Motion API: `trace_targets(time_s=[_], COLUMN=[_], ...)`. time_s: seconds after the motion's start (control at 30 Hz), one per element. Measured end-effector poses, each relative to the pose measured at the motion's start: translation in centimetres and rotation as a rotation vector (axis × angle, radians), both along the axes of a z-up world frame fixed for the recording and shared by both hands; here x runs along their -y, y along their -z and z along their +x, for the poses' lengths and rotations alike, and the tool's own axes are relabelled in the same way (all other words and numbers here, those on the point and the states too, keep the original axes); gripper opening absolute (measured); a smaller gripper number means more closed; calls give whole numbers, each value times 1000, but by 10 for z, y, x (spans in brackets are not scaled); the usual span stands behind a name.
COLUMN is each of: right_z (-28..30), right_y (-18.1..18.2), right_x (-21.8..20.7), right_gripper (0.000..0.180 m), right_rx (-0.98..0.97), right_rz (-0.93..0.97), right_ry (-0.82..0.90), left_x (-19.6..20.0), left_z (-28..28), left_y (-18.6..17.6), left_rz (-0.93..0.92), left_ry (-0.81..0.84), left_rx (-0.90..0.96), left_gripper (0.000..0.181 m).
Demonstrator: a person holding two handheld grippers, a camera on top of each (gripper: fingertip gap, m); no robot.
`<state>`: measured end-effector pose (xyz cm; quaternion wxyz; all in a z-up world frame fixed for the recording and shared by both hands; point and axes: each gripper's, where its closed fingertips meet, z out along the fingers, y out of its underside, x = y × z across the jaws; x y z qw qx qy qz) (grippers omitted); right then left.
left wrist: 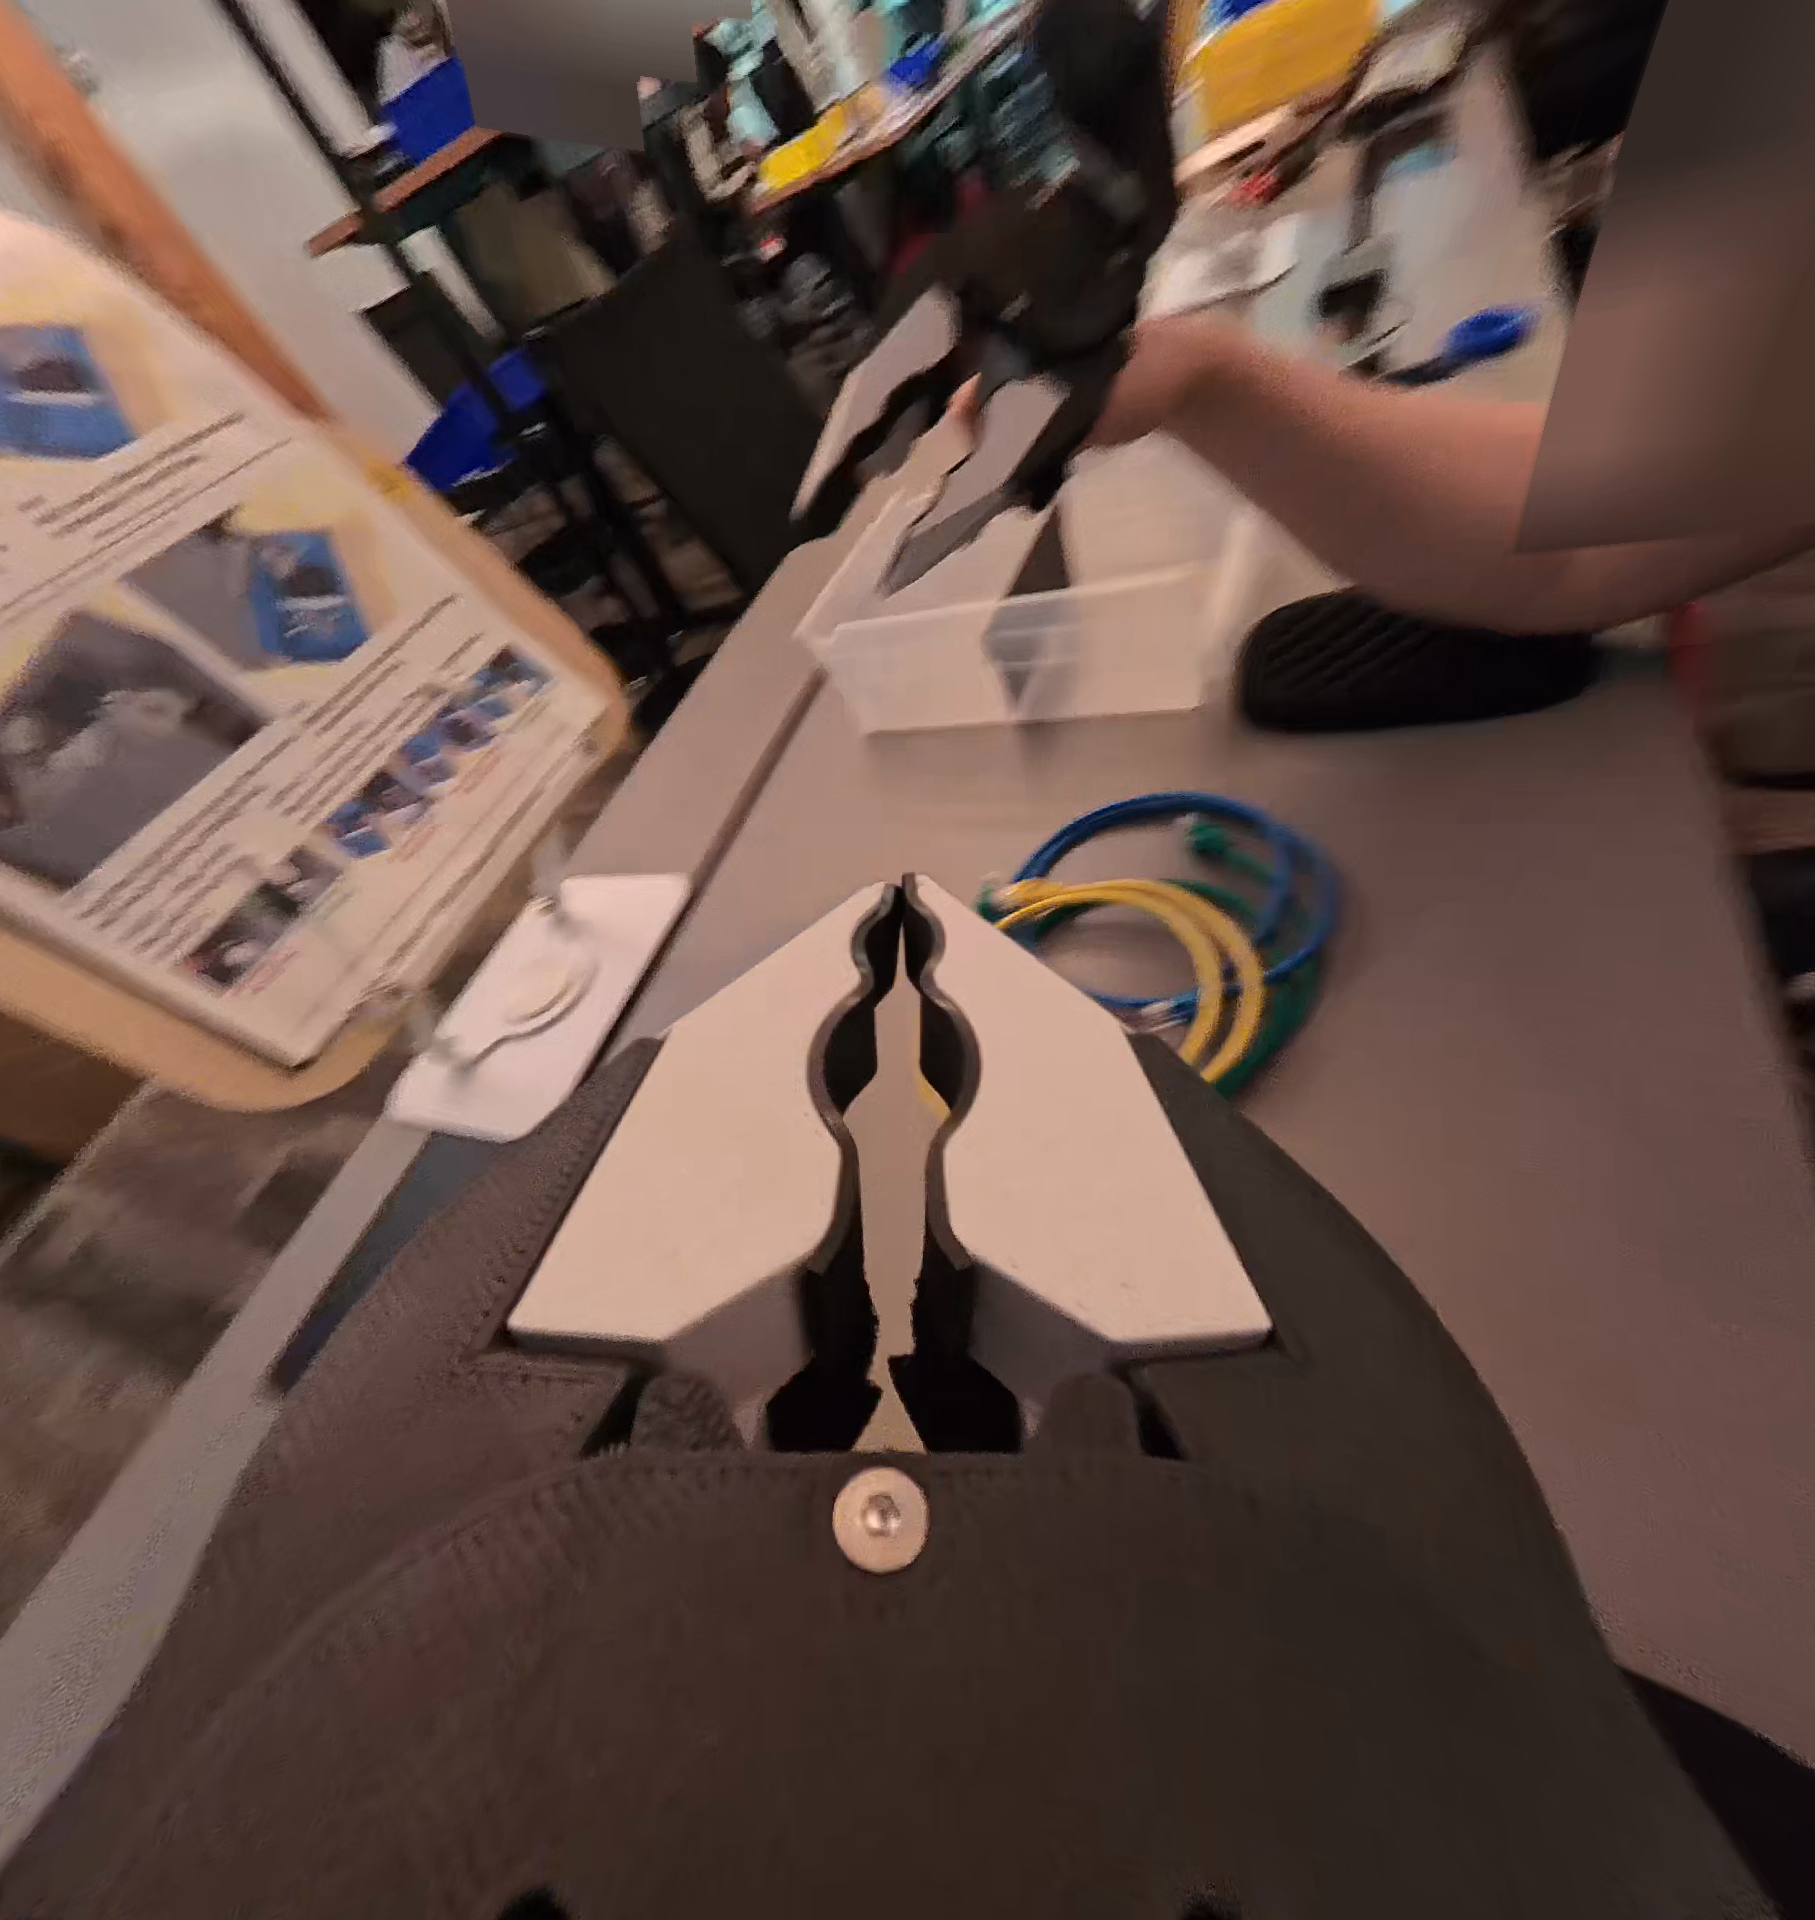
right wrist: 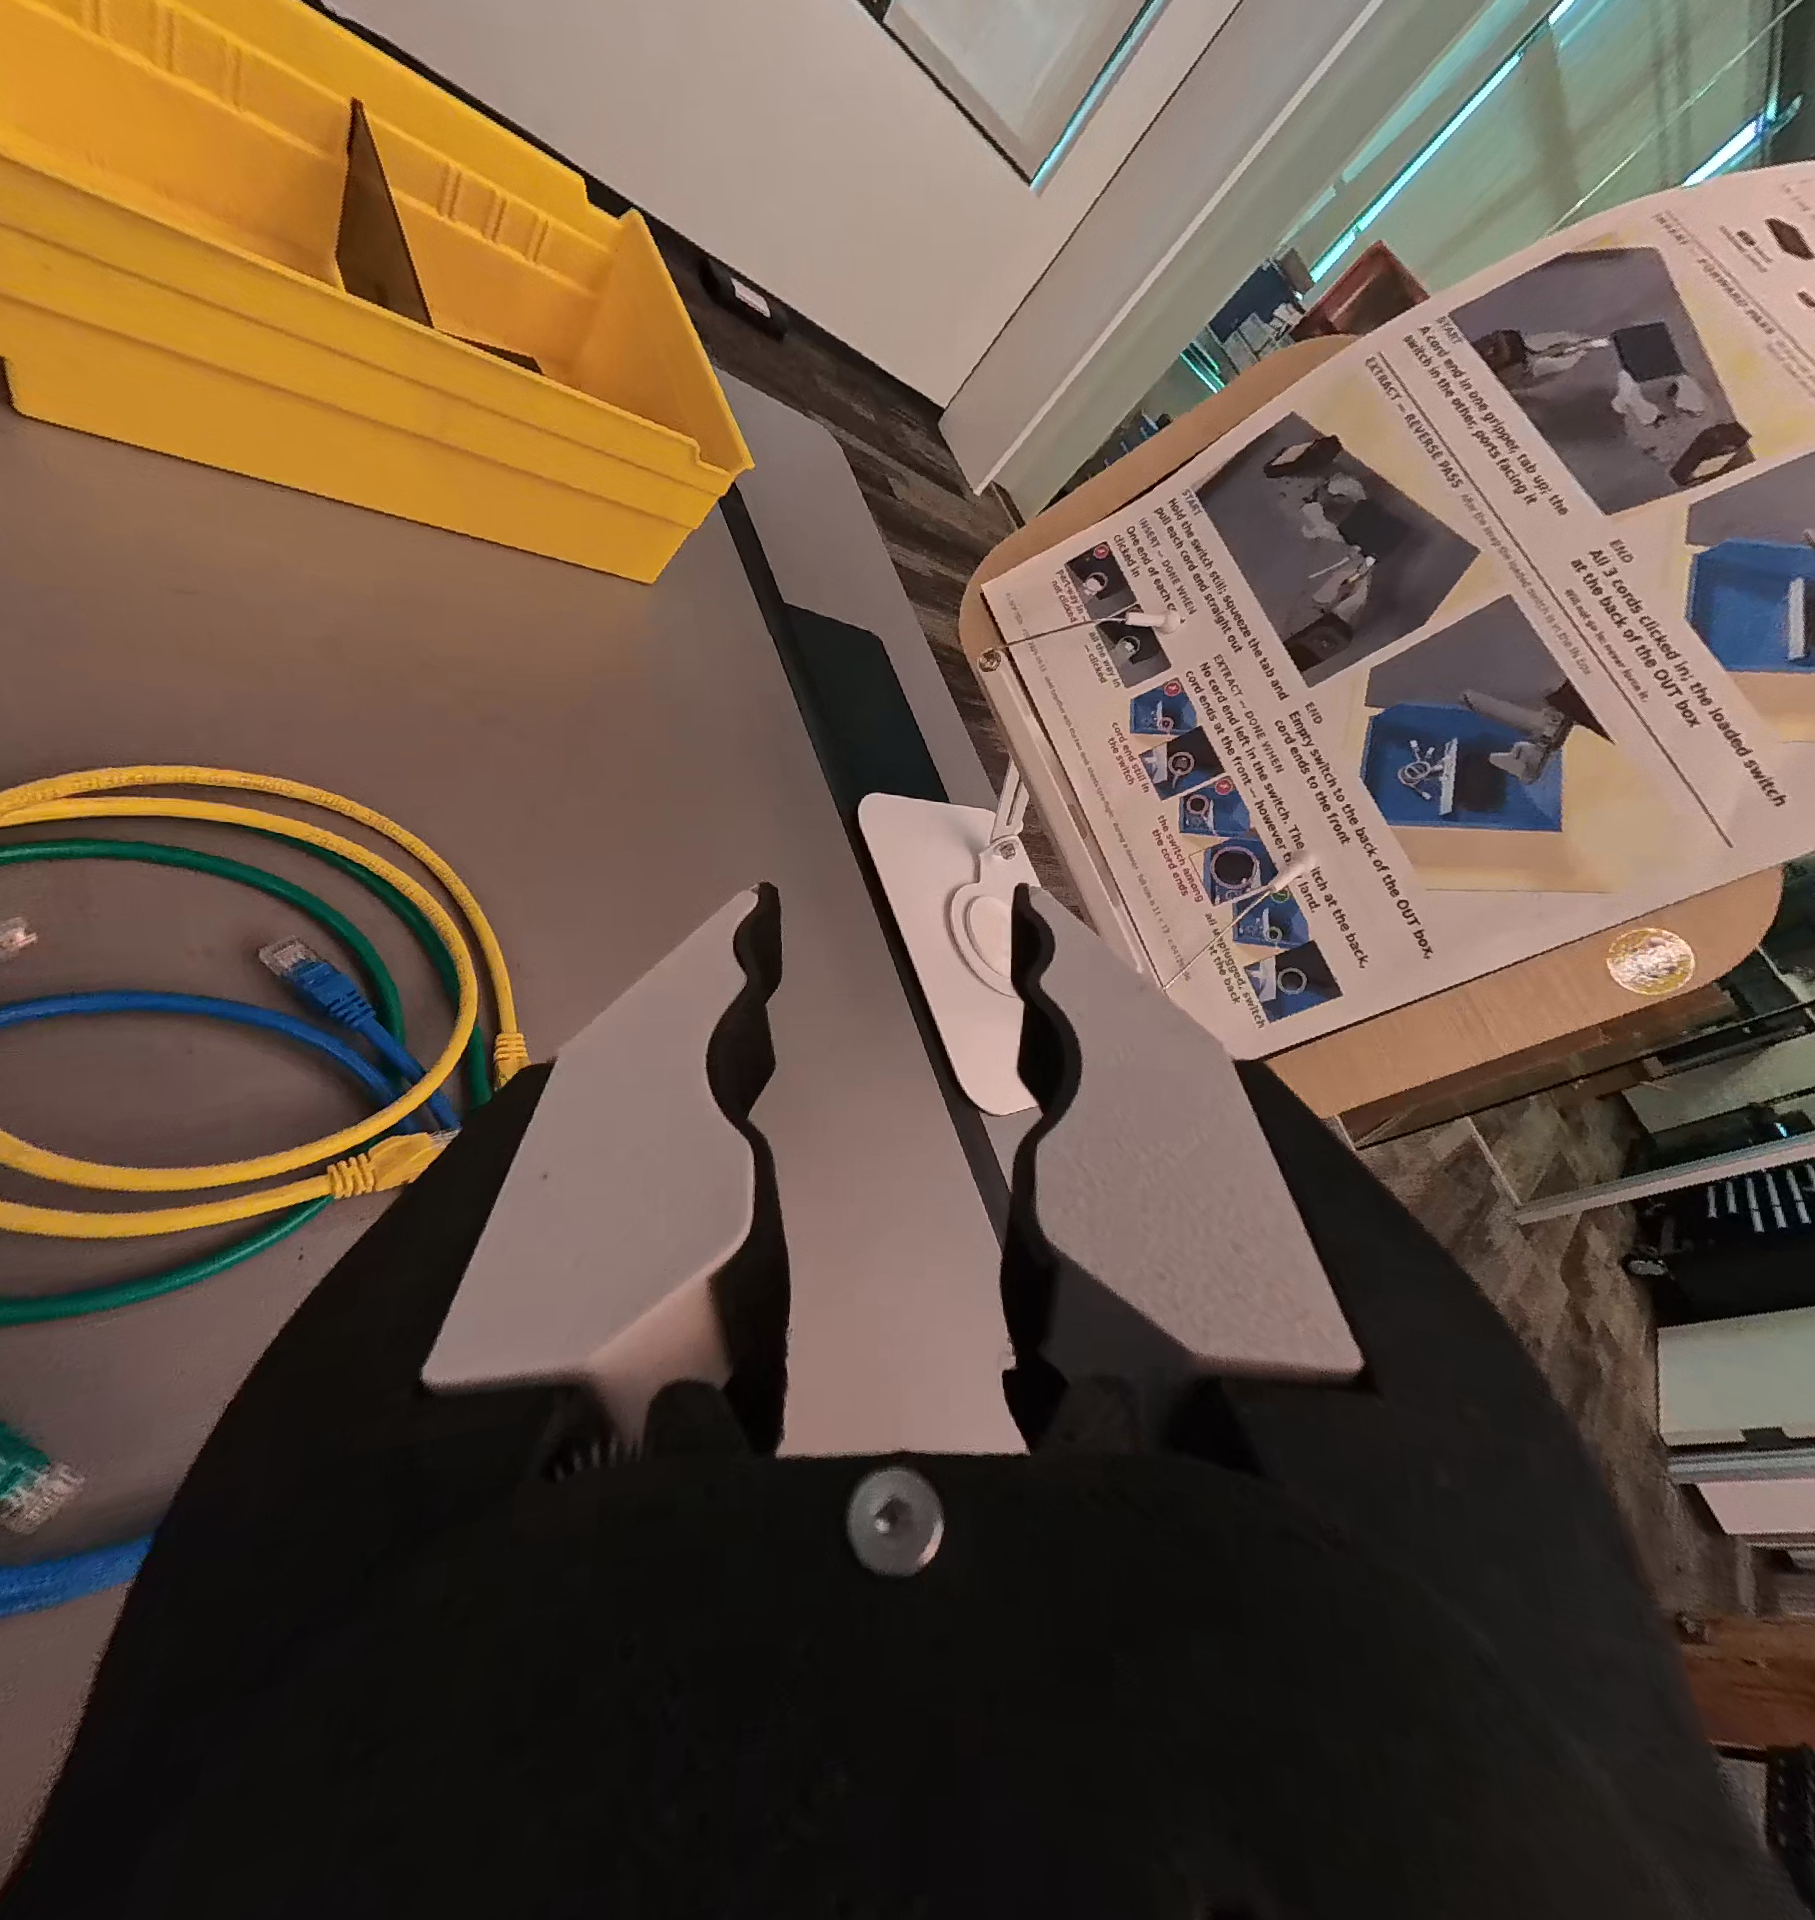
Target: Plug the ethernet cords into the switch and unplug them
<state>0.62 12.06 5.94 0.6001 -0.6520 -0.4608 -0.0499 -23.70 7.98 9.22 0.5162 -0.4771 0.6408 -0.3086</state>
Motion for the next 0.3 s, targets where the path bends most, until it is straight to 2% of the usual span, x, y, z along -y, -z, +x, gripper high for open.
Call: trace_targets(time_s=[0.1,0.17,0.23,0.3], right_z=[-2,-2,-4,-4], right_y=[2,4,8,13], right_x=[-1,-2,-4,-6], right_gripper=[44,44,44,44], right_rx=[6,14,23,38], right_rz=[-3,-9,-19,-29], right_ry=[-2,-1,-1,2], left_x=[28,29,35,50], left_z=[0,0,1,-1], left_y=[-22,-39,-54,-72], left_rz=[-130,-197,-331,-510], left_ry=[128,115,140,242], left_rx=[94,161,225,294], left_gripper=[0,0,0,0])
